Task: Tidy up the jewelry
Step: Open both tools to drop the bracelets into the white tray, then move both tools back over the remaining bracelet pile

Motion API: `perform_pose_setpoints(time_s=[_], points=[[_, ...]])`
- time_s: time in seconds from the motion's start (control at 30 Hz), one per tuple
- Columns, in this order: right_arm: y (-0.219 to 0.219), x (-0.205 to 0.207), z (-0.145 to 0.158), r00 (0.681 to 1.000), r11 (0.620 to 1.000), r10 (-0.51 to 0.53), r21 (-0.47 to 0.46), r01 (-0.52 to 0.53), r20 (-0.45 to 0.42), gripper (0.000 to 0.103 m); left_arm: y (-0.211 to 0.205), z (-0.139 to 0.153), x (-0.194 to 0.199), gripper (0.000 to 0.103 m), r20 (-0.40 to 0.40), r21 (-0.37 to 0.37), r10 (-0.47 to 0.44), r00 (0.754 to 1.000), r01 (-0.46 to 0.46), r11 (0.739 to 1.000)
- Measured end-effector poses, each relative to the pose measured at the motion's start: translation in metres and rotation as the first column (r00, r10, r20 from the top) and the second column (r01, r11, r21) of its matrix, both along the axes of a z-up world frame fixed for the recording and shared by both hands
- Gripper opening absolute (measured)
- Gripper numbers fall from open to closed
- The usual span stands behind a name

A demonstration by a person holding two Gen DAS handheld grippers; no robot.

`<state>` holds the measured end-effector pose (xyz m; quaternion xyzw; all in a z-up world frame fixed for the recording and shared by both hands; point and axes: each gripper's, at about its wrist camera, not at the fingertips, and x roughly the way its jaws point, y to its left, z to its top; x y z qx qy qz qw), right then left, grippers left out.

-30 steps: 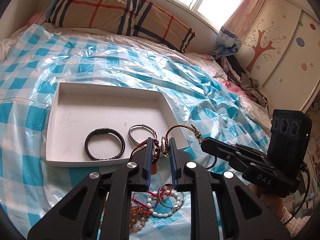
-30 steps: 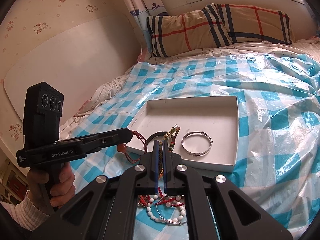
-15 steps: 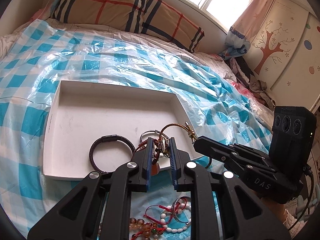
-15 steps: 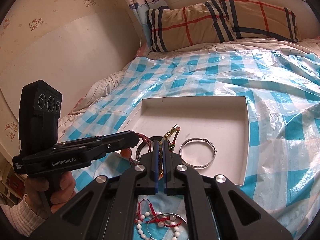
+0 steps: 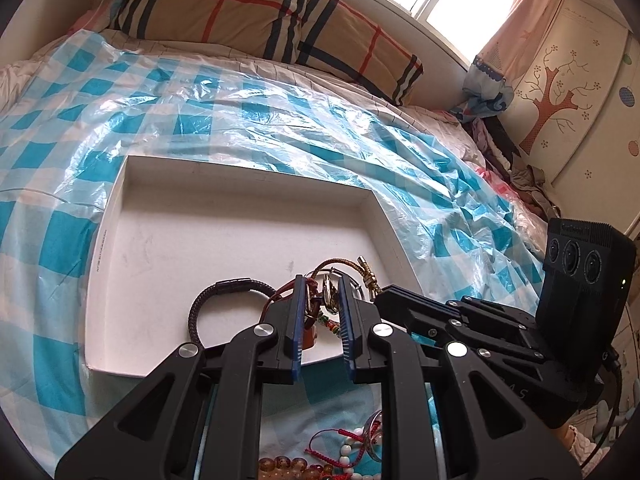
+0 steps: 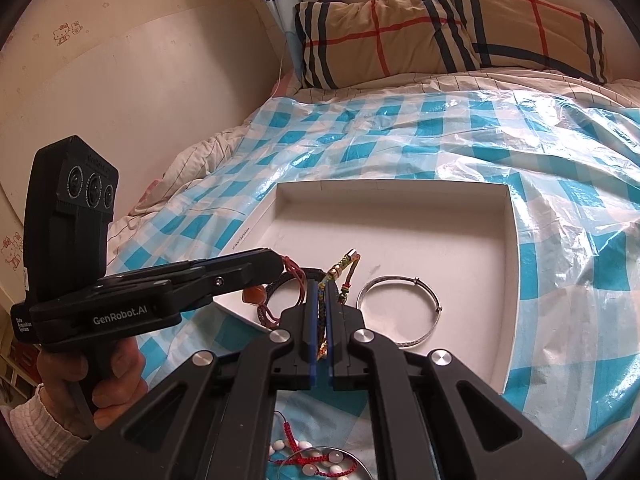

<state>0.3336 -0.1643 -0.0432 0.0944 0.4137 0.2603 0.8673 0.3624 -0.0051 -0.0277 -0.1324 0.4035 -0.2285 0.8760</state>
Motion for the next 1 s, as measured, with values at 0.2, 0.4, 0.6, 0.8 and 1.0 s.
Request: perform_pose_setpoints(time_s=[0.2,0.4,0.6,0.8,1.0], points=[[0.000,0.006,-0.014,1.000,1.000,-0.006,-0.023,0.006,-0.029,0.004,0.003,-0.013,0.007,0.015,-0.030,0.056,0.045,0.999,-0.043,0.998],[-0.004,0.009,-0.025,0.998,0.998,-0.033,-0.054,0.031,-0.049,0.004,0.008,-0.018,0.006,0.015,-0.034,0.132,0.096,0.995,-0.090,0.987],[-0.010,0.010,-0.028,0.996,0.995,-0.068,-0.079,0.064,-0.054,0.016,0.010,-0.018,0.002,0.023,-0.032,0.166,0.111,0.993,-0.104,0.981],[-0.015,0.005,-0.022,0.996,0.992,-0.089,-0.092,0.085,-0.031,0.029,0.011,-0.014,-0.008,0.034,-0.014,0.186,0.109,0.994,-0.105,0.977],[-0.023,-0.012,-0.010,0.995,0.990,-0.101,-0.100,0.099,-0.013,0.030,0.015,-0.008,-0.028,0.039,0.002,0.216,0.103,0.995,-0.101,0.971]])
